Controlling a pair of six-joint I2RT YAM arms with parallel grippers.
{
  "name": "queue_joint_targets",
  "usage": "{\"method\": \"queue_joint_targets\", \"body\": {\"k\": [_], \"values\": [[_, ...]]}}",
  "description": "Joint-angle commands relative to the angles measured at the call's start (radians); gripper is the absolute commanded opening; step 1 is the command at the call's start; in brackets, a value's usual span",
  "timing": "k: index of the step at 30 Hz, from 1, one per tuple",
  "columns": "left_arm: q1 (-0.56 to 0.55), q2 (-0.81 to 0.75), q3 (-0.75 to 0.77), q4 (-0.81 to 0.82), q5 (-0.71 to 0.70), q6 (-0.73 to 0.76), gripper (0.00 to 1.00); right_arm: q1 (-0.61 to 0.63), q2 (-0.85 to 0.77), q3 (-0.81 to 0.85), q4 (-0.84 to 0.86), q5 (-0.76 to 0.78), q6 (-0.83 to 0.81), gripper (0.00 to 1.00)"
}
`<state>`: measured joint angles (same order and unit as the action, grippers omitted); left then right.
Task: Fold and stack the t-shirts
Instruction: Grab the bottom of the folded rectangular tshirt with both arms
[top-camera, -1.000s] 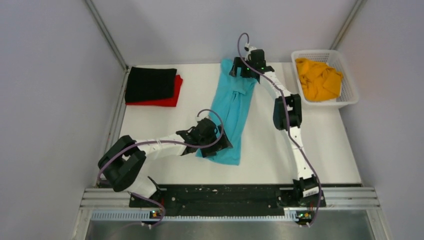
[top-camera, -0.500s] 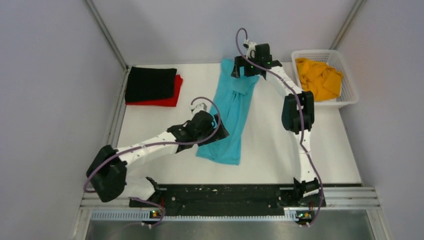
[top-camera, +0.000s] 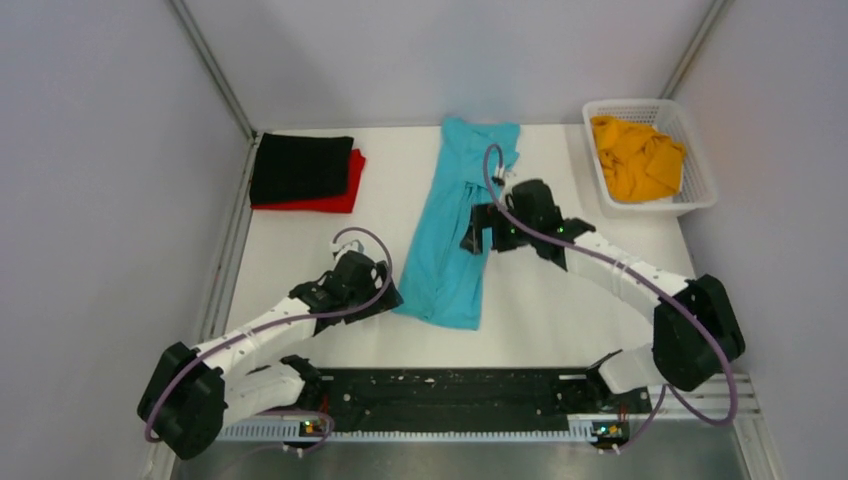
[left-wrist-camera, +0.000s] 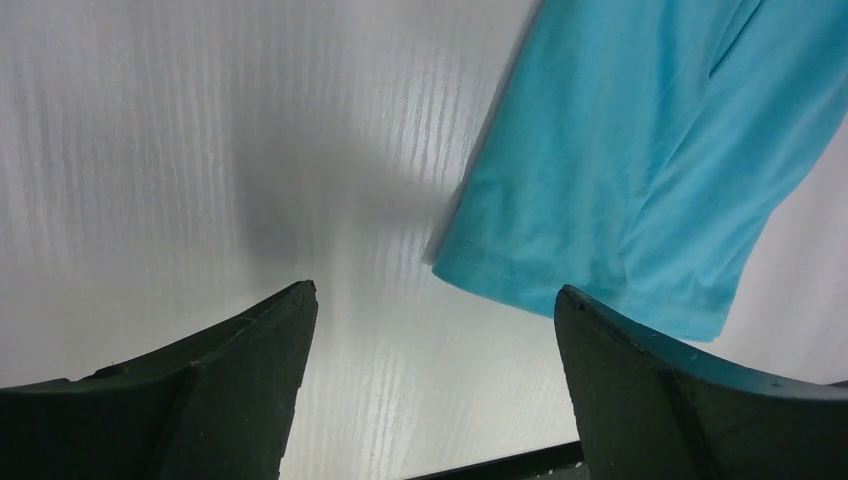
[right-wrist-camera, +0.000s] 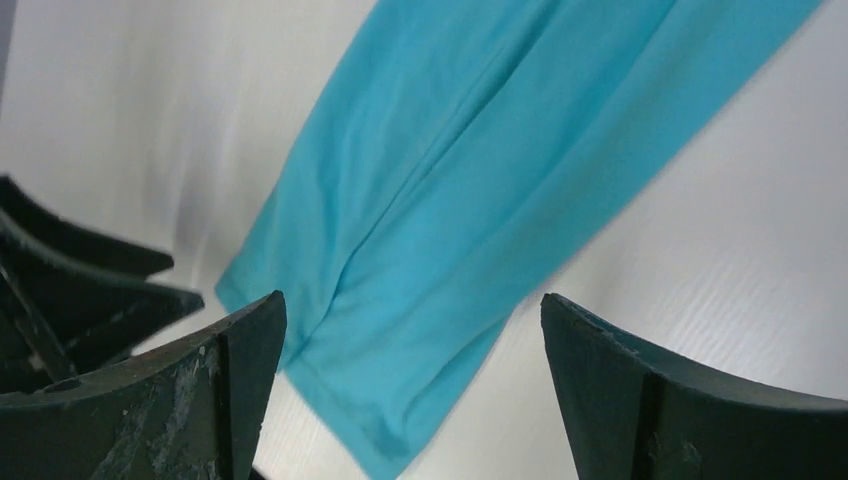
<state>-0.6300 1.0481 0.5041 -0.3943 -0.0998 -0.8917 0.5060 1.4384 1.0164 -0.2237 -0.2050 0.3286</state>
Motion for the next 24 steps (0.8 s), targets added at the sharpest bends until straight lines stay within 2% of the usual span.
{"method": "queue_joint_targets", "body": {"k": [1,6,10,14,22,24], "values": [[0.023,0.022,-0.021,0.106,0.121,0.047,0.89,0.083,-0.128,-0.220,0.122,-0.089,0.203,0.95],[0.024,0.098,-0.048,0.190,0.203,0.052,0.77,0.172,-0.203,-0.331,0.077,-0.088,0.277,0.91],[0.026,0.187,-0.042,0.240,0.201,0.040,0.69,0.223,-0.208,-0.396,0.048,-0.087,0.328,0.82],[0.026,0.244,-0.030,0.242,0.196,0.025,0.45,0.260,-0.211,-0.448,0.045,-0.062,0.365,0.71],[0.025,0.267,-0.004,0.190,0.188,0.015,0.13,0.298,-0.182,-0.526,0.170,0.028,0.434,0.53],[0.024,0.271,-0.011,0.202,0.201,0.002,0.09,0.307,-0.158,-0.528,0.197,0.039,0.449,0.48]]}}
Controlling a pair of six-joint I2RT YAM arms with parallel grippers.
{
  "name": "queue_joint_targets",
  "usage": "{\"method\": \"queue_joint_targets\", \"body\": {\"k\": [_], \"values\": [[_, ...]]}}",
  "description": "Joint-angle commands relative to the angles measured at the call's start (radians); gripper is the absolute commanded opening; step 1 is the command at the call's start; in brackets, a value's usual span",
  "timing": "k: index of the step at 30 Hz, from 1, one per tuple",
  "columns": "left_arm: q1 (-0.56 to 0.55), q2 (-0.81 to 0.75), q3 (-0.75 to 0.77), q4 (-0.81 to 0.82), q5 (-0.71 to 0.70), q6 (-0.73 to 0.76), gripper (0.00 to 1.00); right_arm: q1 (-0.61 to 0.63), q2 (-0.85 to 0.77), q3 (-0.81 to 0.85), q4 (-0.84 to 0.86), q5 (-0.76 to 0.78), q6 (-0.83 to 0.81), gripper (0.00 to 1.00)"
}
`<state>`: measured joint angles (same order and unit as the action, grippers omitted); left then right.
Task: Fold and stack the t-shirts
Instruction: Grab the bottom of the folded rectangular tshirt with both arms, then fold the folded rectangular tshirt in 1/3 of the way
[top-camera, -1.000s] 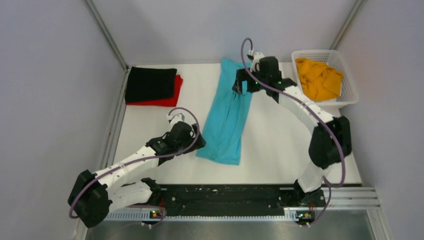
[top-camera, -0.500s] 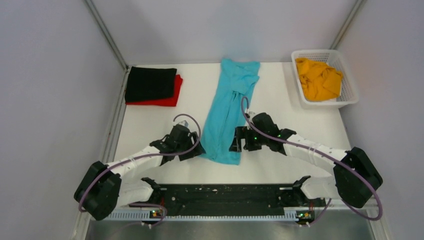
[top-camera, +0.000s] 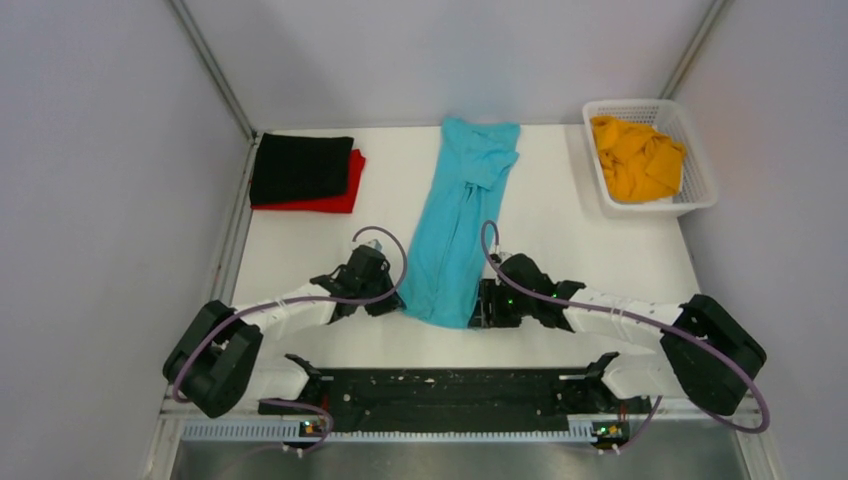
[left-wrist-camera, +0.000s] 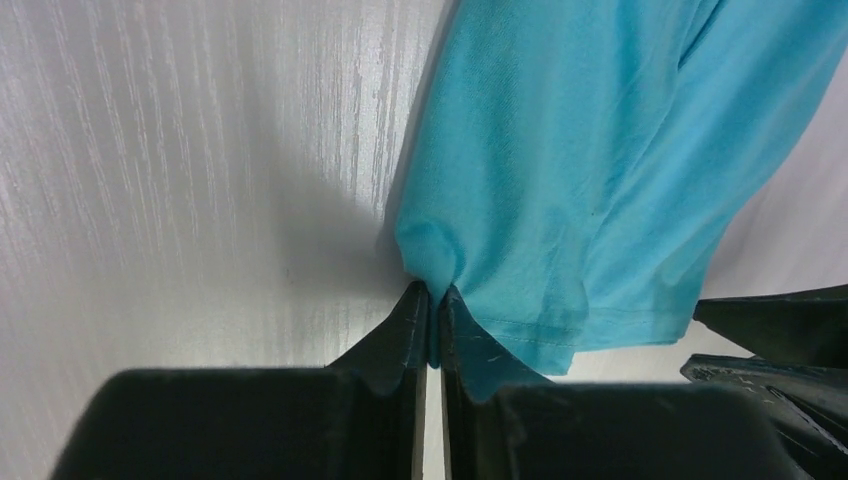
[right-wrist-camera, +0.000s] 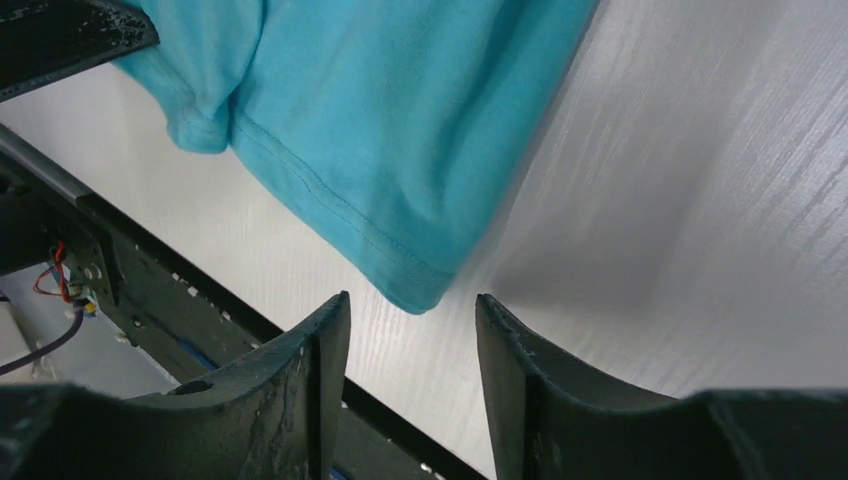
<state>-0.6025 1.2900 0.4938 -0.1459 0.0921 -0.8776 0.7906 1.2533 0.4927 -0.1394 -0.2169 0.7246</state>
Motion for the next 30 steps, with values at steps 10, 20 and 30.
{"method": "queue_joint_targets", "body": {"k": [10,20,30], "values": [[-0.064,-0.040,-0.064,-0.055,-0.019,-0.121,0.00,0.075,0.047,-0.058,0.095,0.088,0.121,0.00],[-0.347,-0.284,-0.248,-0.079,-0.143,-0.320,0.00,0.196,-0.307,-0.306,0.011,-0.022,0.356,0.00],[-0.454,-0.263,-0.130,-0.116,-0.260,-0.310,0.00,0.207,-0.494,-0.262,-0.101,0.053,0.329,0.00]]}}
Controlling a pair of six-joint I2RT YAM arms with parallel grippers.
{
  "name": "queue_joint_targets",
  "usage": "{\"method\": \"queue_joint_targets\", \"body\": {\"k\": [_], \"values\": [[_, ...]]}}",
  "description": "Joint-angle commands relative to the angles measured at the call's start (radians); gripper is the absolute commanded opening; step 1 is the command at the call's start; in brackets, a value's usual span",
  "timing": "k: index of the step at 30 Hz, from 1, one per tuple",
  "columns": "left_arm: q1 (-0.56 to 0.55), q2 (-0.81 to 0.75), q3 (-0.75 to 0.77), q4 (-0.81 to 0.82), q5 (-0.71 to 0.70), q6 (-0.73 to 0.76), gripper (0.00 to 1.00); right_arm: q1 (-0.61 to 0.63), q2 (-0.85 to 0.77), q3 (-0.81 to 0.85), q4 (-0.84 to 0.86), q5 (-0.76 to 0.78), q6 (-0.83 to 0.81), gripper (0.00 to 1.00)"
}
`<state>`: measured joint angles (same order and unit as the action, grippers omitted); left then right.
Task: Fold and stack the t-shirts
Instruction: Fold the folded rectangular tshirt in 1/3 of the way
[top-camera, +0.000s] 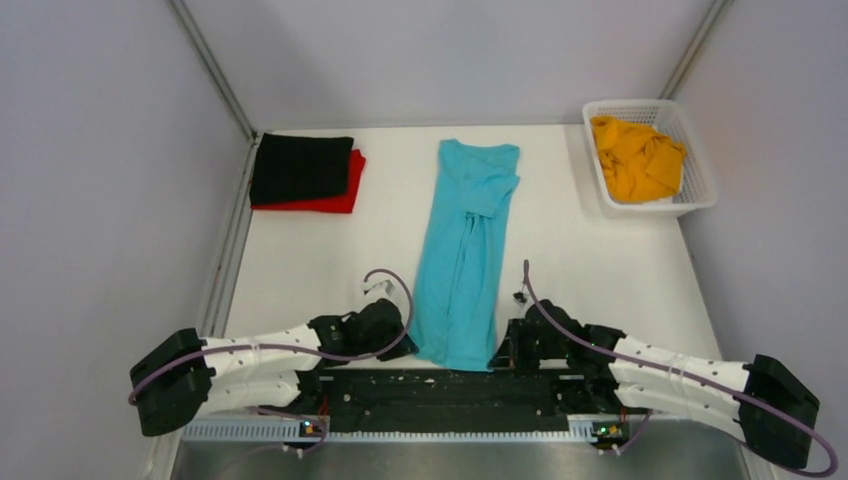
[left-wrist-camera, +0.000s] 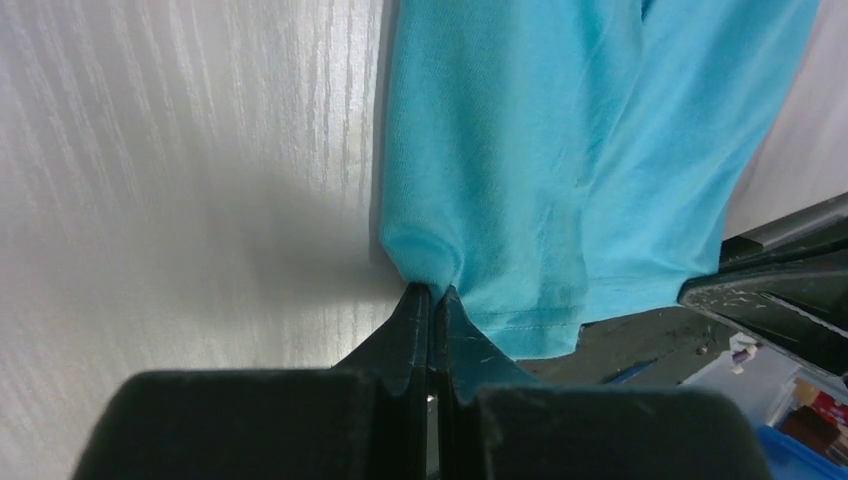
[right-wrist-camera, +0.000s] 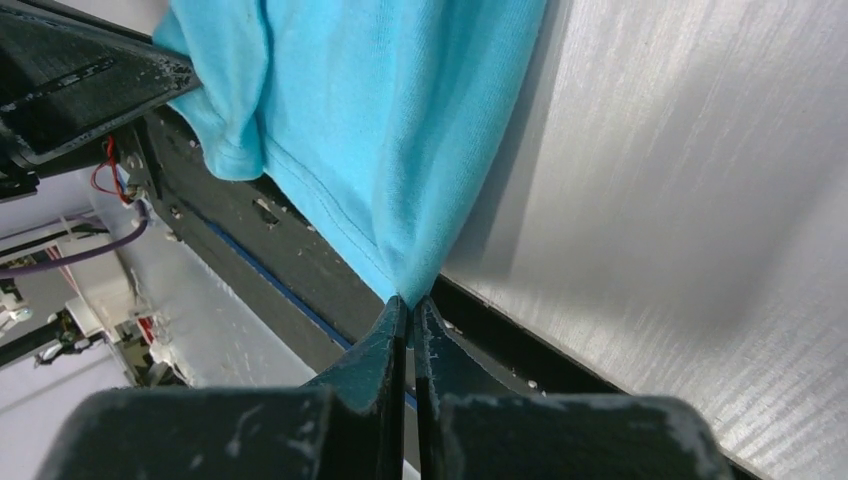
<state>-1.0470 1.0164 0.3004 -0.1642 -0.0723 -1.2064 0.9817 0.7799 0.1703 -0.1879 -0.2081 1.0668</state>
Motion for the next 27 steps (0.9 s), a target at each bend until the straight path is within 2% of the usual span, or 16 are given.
{"method": "queue_joint_targets", "body": {"k": [1,6,13,23,27], "values": [[-0.009,0.008,0.083,-0.116,-0.117,0.029,0.00,0.016,-0.020,0.069,-0.054,0.053,-0.018,0.00],[-0.008,0.023,0.171,-0.118,-0.214,0.079,0.00,0.000,-0.004,0.155,-0.079,0.104,-0.094,0.00],[0.035,0.092,0.272,-0.083,-0.252,0.187,0.00,-0.117,0.094,0.253,-0.085,0.069,-0.188,0.00],[0.254,0.265,0.456,-0.021,-0.106,0.362,0.00,-0.286,0.199,0.384,-0.057,0.125,-0.304,0.00],[0.290,0.370,0.591,-0.082,-0.138,0.450,0.00,-0.343,0.255,0.446,-0.051,0.159,-0.359,0.00]]}}
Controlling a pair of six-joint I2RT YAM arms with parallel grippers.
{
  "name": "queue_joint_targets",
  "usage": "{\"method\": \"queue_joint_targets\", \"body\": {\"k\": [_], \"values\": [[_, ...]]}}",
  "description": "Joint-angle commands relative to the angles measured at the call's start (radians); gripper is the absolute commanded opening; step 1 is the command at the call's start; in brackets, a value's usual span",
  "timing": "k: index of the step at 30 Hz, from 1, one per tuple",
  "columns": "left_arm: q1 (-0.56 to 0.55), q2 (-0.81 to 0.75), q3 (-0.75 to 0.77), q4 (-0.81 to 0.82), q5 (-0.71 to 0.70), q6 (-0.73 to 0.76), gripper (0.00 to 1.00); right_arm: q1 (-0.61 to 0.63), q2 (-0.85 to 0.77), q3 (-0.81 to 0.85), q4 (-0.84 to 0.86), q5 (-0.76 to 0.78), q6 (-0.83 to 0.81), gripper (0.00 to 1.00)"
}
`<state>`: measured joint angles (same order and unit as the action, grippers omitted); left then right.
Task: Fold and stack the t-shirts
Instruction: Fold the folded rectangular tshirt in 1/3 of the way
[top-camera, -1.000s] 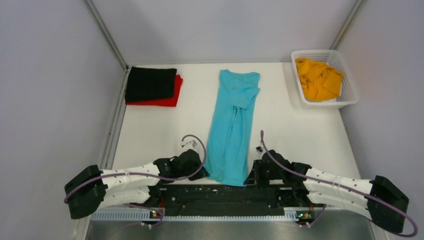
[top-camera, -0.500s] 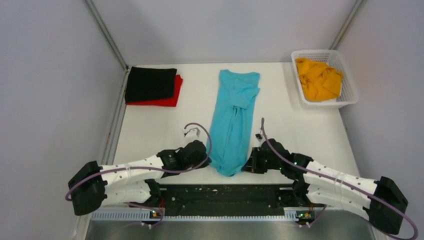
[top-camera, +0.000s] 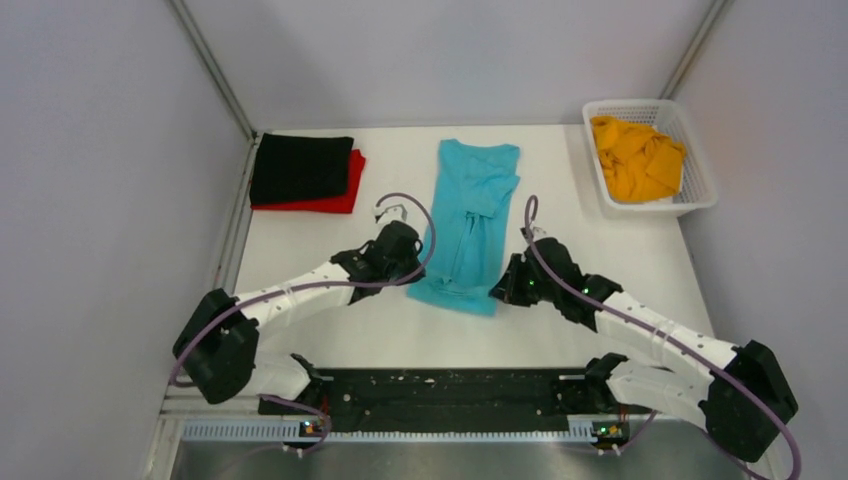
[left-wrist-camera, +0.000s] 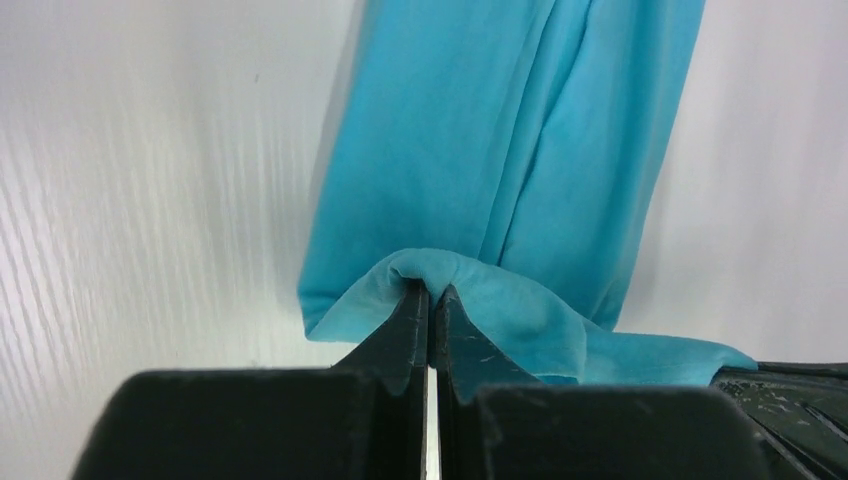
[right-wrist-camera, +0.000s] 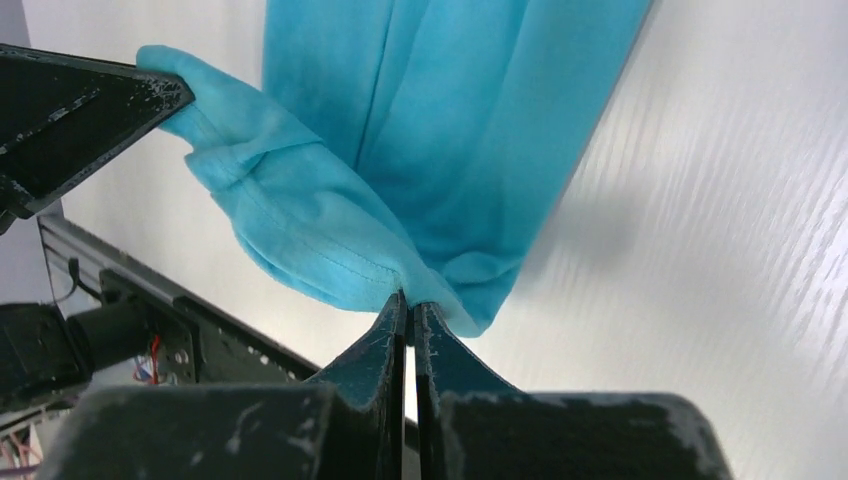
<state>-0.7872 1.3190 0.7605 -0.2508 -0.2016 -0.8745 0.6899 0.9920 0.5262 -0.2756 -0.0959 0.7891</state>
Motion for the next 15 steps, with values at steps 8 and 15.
{"method": "queue_joint_targets", "body": {"k": [8,15], "values": [[0.115,0.267,0.342,0.001,0.065,0.217,0.00,-0.173,0.152,0.177,0.078,0.058,-0.153,0.00],[0.180,0.413,0.508,-0.022,0.125,0.271,0.00,-0.267,0.257,0.223,0.151,0.017,-0.183,0.00]]}}
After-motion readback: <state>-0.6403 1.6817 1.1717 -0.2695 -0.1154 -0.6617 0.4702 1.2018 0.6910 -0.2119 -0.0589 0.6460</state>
